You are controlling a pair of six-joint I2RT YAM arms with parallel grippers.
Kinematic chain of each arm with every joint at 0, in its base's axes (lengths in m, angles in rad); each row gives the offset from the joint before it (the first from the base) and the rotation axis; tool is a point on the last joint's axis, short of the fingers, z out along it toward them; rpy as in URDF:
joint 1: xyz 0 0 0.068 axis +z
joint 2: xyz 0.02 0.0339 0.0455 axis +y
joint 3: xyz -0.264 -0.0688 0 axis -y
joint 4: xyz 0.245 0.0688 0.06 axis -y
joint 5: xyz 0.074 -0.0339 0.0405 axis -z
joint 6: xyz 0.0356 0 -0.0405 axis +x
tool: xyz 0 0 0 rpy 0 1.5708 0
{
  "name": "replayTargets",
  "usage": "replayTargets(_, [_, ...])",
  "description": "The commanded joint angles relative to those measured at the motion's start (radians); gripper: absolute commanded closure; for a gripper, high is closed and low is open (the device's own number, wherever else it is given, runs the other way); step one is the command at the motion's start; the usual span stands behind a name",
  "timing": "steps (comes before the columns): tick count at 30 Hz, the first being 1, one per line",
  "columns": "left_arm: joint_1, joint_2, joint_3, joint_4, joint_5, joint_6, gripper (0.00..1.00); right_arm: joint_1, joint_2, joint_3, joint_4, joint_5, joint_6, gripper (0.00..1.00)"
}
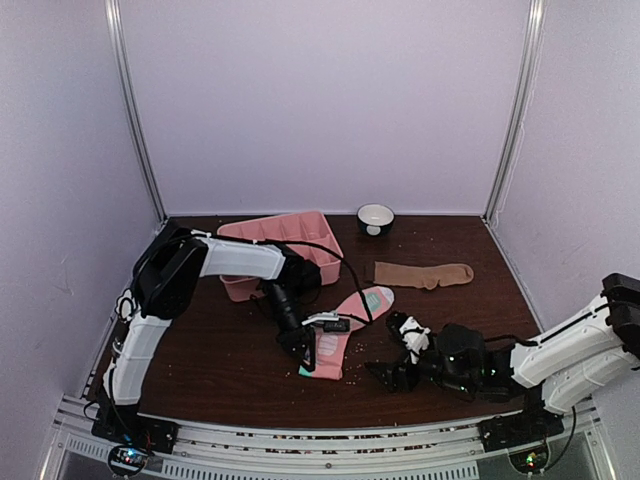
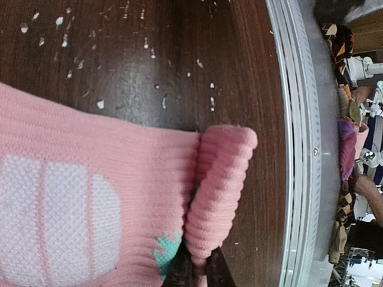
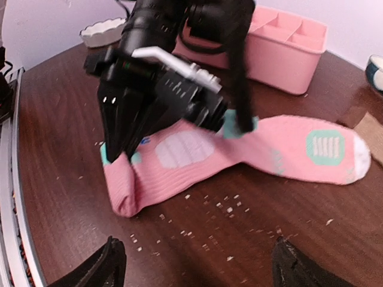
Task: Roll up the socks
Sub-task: Roll the sock at the center of the board.
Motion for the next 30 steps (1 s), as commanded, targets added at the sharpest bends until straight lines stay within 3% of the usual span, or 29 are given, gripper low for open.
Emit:
replayTargets(1, [0.024, 0.069, 0.008, -0.02, -0.077, -0.015, 1.0, 0.074, 0.123, -0.003, 0.14, -0.078, -0.152, 0.22])
replayTargets(5, [0.023, 0.08, 0.011, -0.02, -0.085, -0.022, 1.0, 0.122, 0.245, 0.107, 0.132, -0.116, -0.264, 0.4])
replayTargets(9, [0.024, 0.085, 0.014, -0.019, -0.095, -0.029, 1.0, 0.129, 0.341, 0.256, 0.057, -0.164, -0.353, 0.5])
replayTargets(18, [0.023, 0.092, 0.013, -0.023, -0.111, -0.03, 1.0, 0.129, 0.49, 0.401, -0.049, -0.2, -0.446, 0.6])
replayTargets(30, [0.022, 0.099, 0.018, -0.038, -0.121, -0.012, 1.0, 0.111, 0.556, 0.404, -0.07, -0.148, -0.471, 0.66])
